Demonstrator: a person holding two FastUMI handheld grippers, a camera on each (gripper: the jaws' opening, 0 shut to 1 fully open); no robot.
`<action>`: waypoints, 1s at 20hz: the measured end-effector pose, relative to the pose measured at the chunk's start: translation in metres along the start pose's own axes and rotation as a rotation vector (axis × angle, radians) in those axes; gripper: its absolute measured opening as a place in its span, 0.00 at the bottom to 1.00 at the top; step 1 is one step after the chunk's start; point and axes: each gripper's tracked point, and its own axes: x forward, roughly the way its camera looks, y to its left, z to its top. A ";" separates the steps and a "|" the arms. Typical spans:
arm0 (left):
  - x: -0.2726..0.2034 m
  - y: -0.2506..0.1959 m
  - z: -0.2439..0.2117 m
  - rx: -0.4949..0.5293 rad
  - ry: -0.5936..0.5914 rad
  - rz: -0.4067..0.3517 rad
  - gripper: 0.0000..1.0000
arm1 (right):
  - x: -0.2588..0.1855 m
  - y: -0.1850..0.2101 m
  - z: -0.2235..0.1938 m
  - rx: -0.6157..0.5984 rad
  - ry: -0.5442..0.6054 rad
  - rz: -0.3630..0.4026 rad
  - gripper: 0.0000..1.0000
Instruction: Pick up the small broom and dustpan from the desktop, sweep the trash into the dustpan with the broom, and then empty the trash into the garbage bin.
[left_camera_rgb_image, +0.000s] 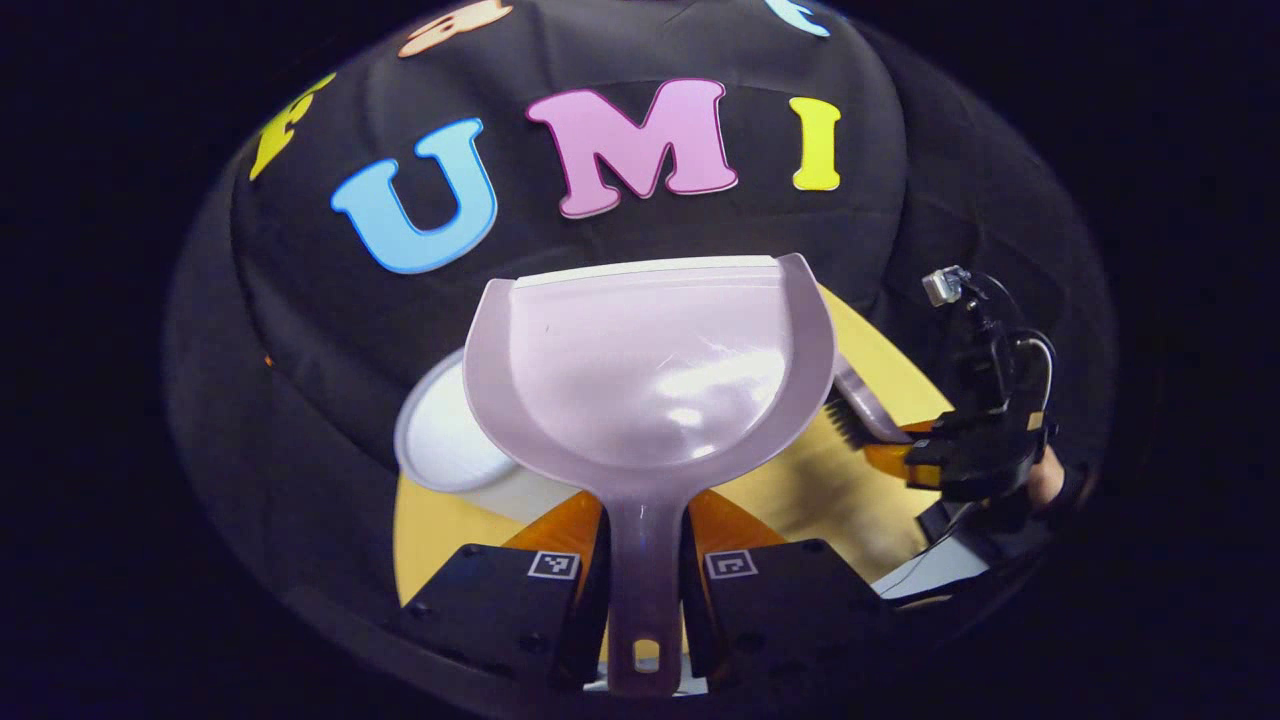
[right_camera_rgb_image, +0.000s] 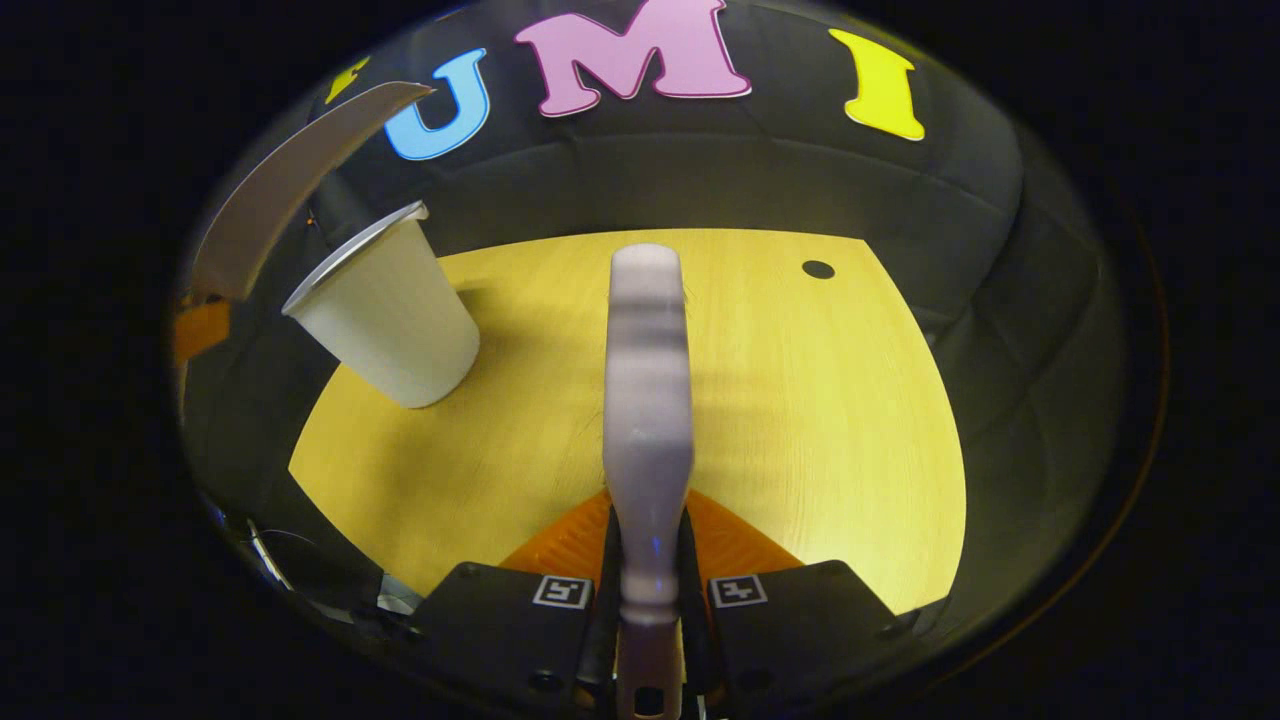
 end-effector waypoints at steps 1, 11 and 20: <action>0.014 -0.021 -0.013 -0.053 0.026 -0.033 0.29 | 0.000 -0.003 -0.006 0.011 0.017 -0.009 0.29; 0.119 -0.042 -0.110 -0.130 0.303 0.057 0.30 | 0.046 -0.006 -0.044 -0.049 0.186 -0.075 0.29; 0.103 -0.045 -0.089 -0.124 0.415 0.056 0.29 | 0.087 -0.012 -0.074 -0.066 0.305 -0.137 0.29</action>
